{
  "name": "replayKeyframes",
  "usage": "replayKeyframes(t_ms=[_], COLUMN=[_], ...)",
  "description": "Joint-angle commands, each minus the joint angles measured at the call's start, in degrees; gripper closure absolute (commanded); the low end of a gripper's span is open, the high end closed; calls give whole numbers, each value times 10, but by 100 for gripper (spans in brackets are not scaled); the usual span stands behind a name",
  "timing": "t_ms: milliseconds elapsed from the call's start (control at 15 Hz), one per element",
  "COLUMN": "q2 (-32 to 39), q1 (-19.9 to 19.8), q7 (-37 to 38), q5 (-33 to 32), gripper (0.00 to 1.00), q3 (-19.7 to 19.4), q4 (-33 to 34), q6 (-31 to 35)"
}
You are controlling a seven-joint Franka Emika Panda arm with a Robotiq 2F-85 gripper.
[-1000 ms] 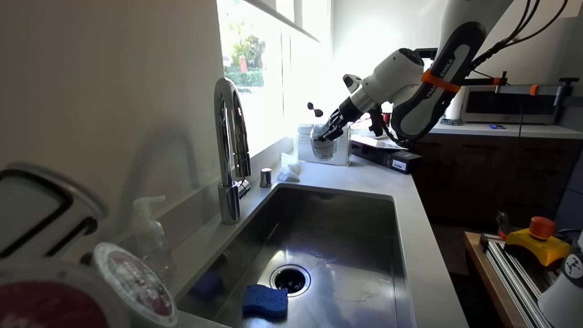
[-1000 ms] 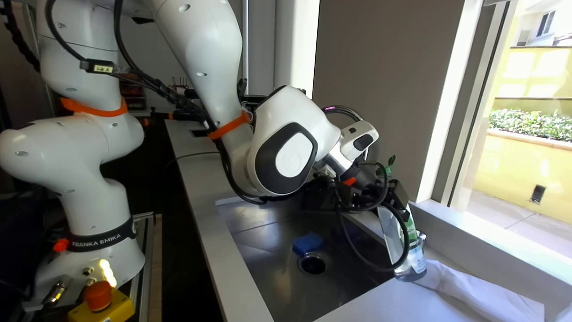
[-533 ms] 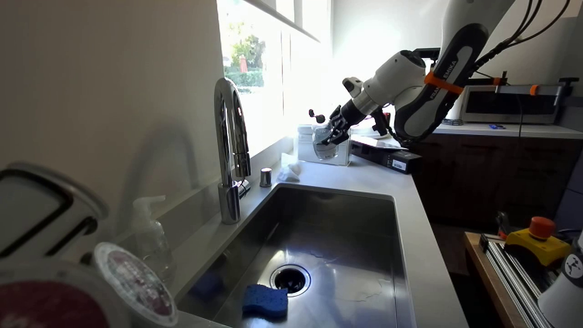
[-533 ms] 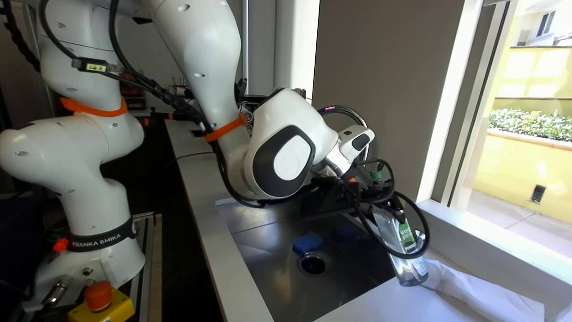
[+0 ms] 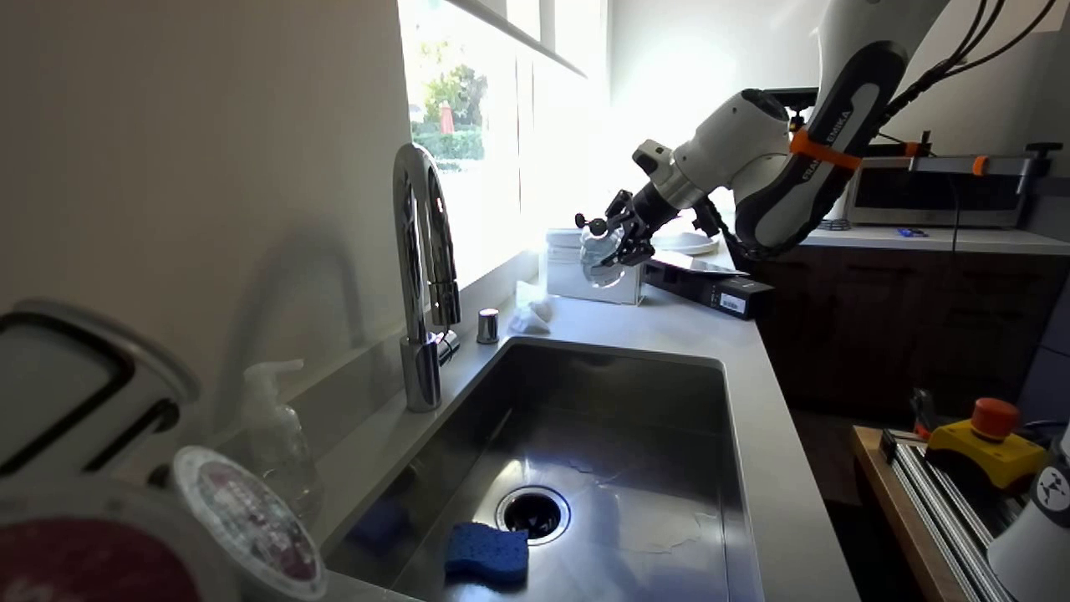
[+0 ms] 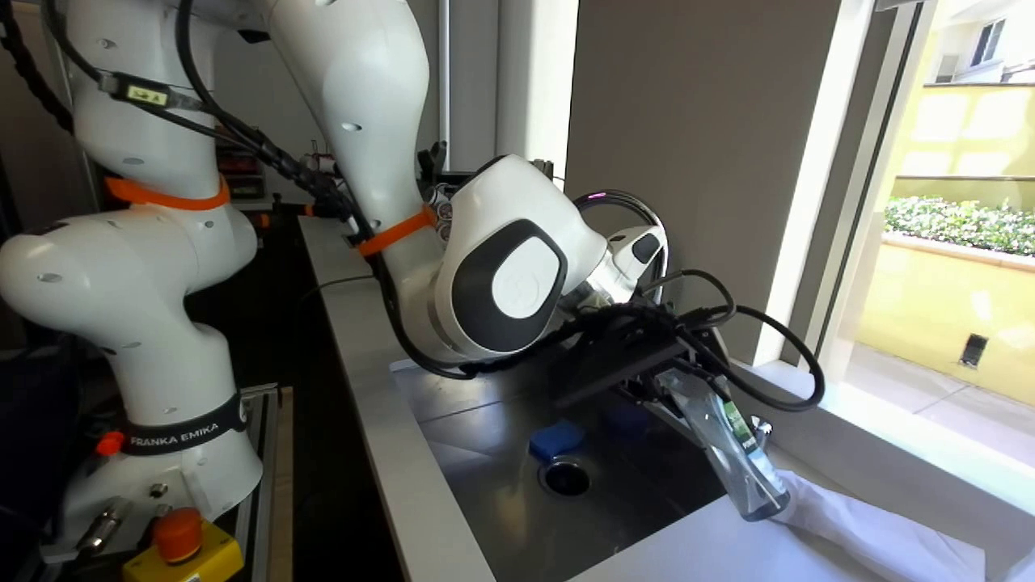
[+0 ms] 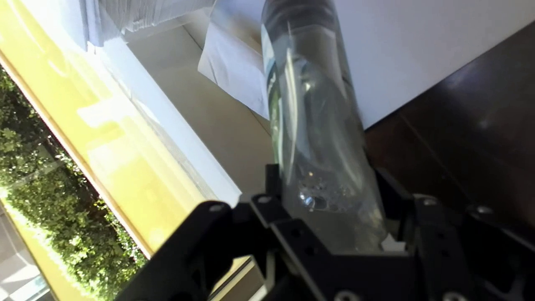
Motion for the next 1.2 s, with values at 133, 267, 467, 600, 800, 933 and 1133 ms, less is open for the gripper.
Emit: replayKeyframes(t_ms=[133, 267, 467, 600, 800, 933, 1133], q2=[-36, -43, -52, -58, -69, -78, -87], q1=[48, 57, 57, 61, 78, 85, 95], q7=[-51, -62, -95, -116, -134, -150, -162], q5=[-61, -82, -98, -103, -126, -141, -164], gripper=[68, 68, 68, 68, 68, 68, 68], q3=[-49, -57, -52, -52, -62, -61, -57], q4=[-3, 1, 0, 1, 6, 12, 19], q6=[-9, -10, -16, -27, -70, -110, -149])
